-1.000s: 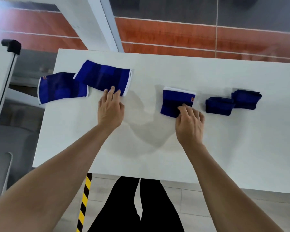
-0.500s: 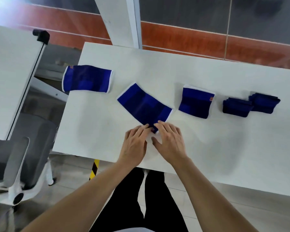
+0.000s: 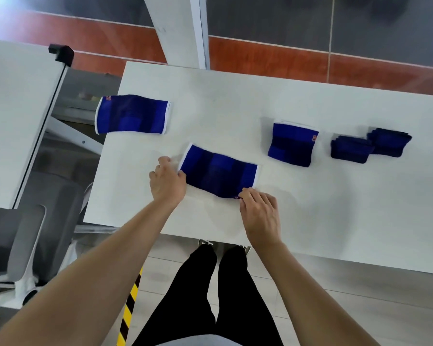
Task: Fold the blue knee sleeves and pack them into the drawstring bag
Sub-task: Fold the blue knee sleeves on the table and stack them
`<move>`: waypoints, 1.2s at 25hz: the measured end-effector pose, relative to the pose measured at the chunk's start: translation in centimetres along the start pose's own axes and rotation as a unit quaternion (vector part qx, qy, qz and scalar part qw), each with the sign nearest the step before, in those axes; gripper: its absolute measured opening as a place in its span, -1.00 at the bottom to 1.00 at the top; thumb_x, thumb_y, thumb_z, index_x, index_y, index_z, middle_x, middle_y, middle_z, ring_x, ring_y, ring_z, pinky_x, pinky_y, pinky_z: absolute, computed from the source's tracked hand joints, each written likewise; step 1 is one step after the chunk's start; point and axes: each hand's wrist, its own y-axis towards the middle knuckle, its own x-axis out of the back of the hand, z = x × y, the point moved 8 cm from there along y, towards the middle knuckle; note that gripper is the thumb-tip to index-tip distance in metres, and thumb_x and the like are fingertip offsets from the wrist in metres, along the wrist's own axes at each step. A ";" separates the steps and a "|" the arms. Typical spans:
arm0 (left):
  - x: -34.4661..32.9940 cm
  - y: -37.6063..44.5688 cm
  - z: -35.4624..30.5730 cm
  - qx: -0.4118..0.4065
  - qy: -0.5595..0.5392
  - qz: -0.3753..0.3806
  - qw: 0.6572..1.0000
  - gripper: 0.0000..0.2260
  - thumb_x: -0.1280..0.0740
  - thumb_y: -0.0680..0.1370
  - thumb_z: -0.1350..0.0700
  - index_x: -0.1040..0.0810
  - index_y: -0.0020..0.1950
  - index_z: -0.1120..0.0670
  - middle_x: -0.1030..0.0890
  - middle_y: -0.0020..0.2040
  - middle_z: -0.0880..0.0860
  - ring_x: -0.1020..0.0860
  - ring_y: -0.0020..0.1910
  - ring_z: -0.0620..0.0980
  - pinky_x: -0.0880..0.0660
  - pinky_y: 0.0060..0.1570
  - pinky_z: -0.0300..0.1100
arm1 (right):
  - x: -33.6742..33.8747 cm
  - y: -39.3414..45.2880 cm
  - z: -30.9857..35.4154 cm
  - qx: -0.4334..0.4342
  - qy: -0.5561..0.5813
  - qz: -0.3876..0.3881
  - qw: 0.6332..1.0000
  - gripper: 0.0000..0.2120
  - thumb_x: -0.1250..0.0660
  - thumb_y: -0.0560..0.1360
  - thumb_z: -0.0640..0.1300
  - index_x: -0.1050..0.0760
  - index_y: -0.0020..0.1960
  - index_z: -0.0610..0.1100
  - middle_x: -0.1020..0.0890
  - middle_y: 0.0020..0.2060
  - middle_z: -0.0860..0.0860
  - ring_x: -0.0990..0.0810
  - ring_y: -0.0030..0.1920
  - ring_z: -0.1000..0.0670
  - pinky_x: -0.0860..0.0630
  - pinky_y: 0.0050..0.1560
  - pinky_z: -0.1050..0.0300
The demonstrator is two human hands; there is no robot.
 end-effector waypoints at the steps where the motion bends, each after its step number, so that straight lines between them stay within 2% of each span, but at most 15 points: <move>1: 0.4 -0.1 0.1 0.018 -0.071 0.007 0.997 -0.65 -0.29 0.59 0.13 -0.39 0.37 0.09 -0.60 0.11 0.11 -0.54 0.16 0.17 -0.51 0.09 0.03 | 0.1 0.1 0.0 -0.016 0.021 0.005 1.000 -0.89 -0.31 0.59 -0.24 -0.57 0.05 -0.08 -0.65 0.01 0.07 -0.62 0.03 -0.03 -0.36 0.19 0.07; 3: 2.5 -0.5 -0.8 0.039 -0.213 0.003 0.976 -0.72 -0.33 0.54 0.15 -0.46 0.25 0.04 -0.61 -0.06 0.08 -0.68 -0.04 0.12 -0.57 -0.11 -0.08 | 0.5 0.3 0.0 -0.074 0.106 0.019 0.991 -0.88 -0.24 0.64 -0.20 -0.54 0.07 -0.05 -0.64 -0.02 0.10 -0.59 -0.04 0.01 -0.41 0.13 0.09; 4: 4.1 -0.6 -1.8 0.035 -0.271 -0.013 0.962 -0.74 -0.35 0.52 0.16 -0.49 0.20 0.03 -0.62 -0.10 0.08 -0.71 -0.14 0.10 -0.59 -0.18 -0.11 | 0.7 0.4 -0.3 -0.126 0.178 0.025 0.976 -0.88 -0.23 0.65 -0.16 -0.53 0.07 -0.02 -0.65 -0.05 0.12 -0.58 -0.07 0.04 -0.45 0.07 0.11; 6: 6.7 -0.6 -4.7 0.015 -0.386 -0.032 0.922 -0.77 -0.37 0.52 0.21 -0.51 0.16 0.08 -0.65 -0.15 0.08 -0.72 -0.27 0.06 -0.65 -0.17 -0.11 | 0.7 0.7 -1.0 -0.267 0.341 0.035 0.901 -0.89 -0.24 0.65 -0.11 -0.54 0.04 0.03 -0.67 -0.16 0.11 -0.60 -0.15 0.03 -0.52 -0.08 0.11; 8: 7.4 -0.2 -8.0 -0.014 -0.480 0.010 0.877 -0.80 -0.38 0.56 0.23 -0.52 0.16 0.12 -0.65 -0.13 0.13 -0.72 -0.24 0.09 -0.67 -0.12 -0.09 | 0.4 1.0 -1.1 -0.354 0.443 0.034 0.823 -0.89 -0.26 0.65 -0.12 -0.57 0.03 -0.01 -0.70 -0.17 0.04 -0.68 -0.15 -0.04 -0.63 -0.04 0.05; 9: 7.1 0.0 -9.5 -0.043 -0.491 0.039 0.869 -0.82 -0.37 0.58 0.20 -0.51 0.17 0.10 -0.66 -0.09 0.15 -0.73 -0.19 0.11 -0.67 -0.09 -0.08 | 0.1 1.0 -1.1 -0.378 0.468 0.036 0.798 -0.89 -0.27 0.64 -0.13 -0.58 0.03 -0.04 -0.71 -0.16 0.00 -0.70 -0.14 -0.05 -0.67 0.01 0.03; 10: 6.4 0.1 -10.6 -0.084 -0.459 0.061 0.882 -0.84 -0.35 0.61 0.16 -0.50 0.18 0.07 -0.66 -0.03 0.14 -0.72 -0.13 0.10 -0.67 -0.05 -0.06 | -0.2 0.8 -1.2 -0.399 0.481 0.039 0.780 -0.90 -0.28 0.64 -0.13 -0.58 0.03 -0.07 -0.72 -0.16 -0.02 -0.72 -0.15 -0.04 -0.68 0.04 0.00; 12: 3.7 0.1 -11.0 -0.205 -0.254 0.088 0.941 -0.83 -0.28 0.63 0.10 -0.51 0.22 -0.02 -0.66 0.09 0.04 -0.68 0.01 0.03 -0.61 0.09 -0.01 | -0.7 0.1 -1.9 -0.435 0.470 0.045 0.767 -0.92 -0.29 0.64 -0.10 -0.55 0.02 -0.07 -0.73 -0.20 -0.02 -0.74 -0.17 0.00 -0.68 0.03 -0.06; 13: 1.4 -0.4 -10.5 -0.265 -0.125 0.112 0.949 -0.79 -0.25 0.64 0.11 -0.51 0.26 -0.05 -0.63 0.19 0.01 -0.63 0.13 0.02 -0.55 0.19 0.00 | -0.8 -0.3 -2.4 -0.443 0.445 0.045 0.777 -0.93 -0.31 0.63 -0.07 -0.52 0.02 -0.06 -0.73 -0.24 0.01 -0.74 -0.17 0.01 -0.67 0.01 -0.06; 15: -3.2 -1.7 -8.4 -0.336 0.085 0.160 0.924 -0.68 -0.21 0.66 0.08 -0.46 0.42 -0.07 -0.46 0.45 0.01 -0.43 0.42 0.07 -0.37 0.40 0.02 | -0.3 -0.8 -3.2 -0.428 0.383 0.044 0.818 -0.89 -0.32 0.62 -0.01 -0.47 0.09 -0.02 -0.70 -0.24 0.06 -0.70 -0.12 -0.01 -0.64 -0.06 -0.02; 18: -5.7 -2.6 -6.8 -0.365 0.209 0.141 0.896 -0.58 -0.14 0.69 0.01 -0.28 0.57 -0.12 -0.15 0.63 0.01 -0.11 0.59 0.14 -0.17 0.52 0.07 | 1.3 -0.3 -3.0 -0.344 0.299 -0.009 0.890 -0.81 -0.34 0.60 -0.05 -0.43 0.19 0.01 -0.60 -0.05 0.07 -0.59 -0.03 0.01 -0.56 -0.03 0.08; 21: -5.9 -2.5 -7.4 -0.365 0.263 0.105 0.887 -0.55 -0.07 0.71 -0.03 -0.13 0.61 -0.17 -0.02 0.66 0.03 -0.02 0.61 0.21 -0.09 0.54 0.12 | 2.7 1.3 -0.6 -0.185 0.150 -0.062 0.969 -0.73 -0.34 0.57 -0.16 -0.49 0.26 -0.02 -0.56 0.12 0.05 -0.50 0.09 0.02 -0.43 0.13 0.10; 23: -6.0 -1.7 -8.6 -0.370 0.285 0.099 0.879 -0.55 -0.05 0.71 -0.02 -0.09 0.62 -0.18 0.00 0.66 0.04 -0.02 0.61 0.23 -0.08 0.55 0.14 | 2.4 2.1 1.0 -0.095 0.066 -0.041 0.992 -0.65 -0.34 0.54 -0.21 -0.51 0.31 -0.05 -0.57 0.21 0.03 -0.51 0.20 -0.03 -0.42 0.21 0.06; 27: -6.2 -0.1 -11.3 -0.386 0.275 0.101 0.875 -0.50 -0.12 0.70 0.07 -0.09 0.62 -0.17 -0.03 0.66 0.04 -0.05 0.60 0.22 -0.10 0.54 0.12 | 0.2 3.2 -0.1 -0.071 -0.041 0.034 0.996 -0.45 -0.39 0.50 -0.25 -0.43 0.47 -0.10 -0.53 0.41 -0.07 -0.43 0.45 -0.10 -0.36 0.42 -0.08; 30: -4.5 0.1 -11.3 -0.366 0.176 0.049 0.913 -0.51 -0.18 0.66 0.17 -0.21 0.60 -0.03 -0.24 0.60 0.07 -0.22 0.54 0.17 -0.21 0.48 0.04 | -1.0 4.2 -1.0 -0.081 -0.063 0.084 0.991 -0.41 -0.34 0.55 -0.17 -0.30 0.56 -0.10 -0.45 0.47 -0.10 -0.35 0.51 -0.13 -0.28 0.49 -0.12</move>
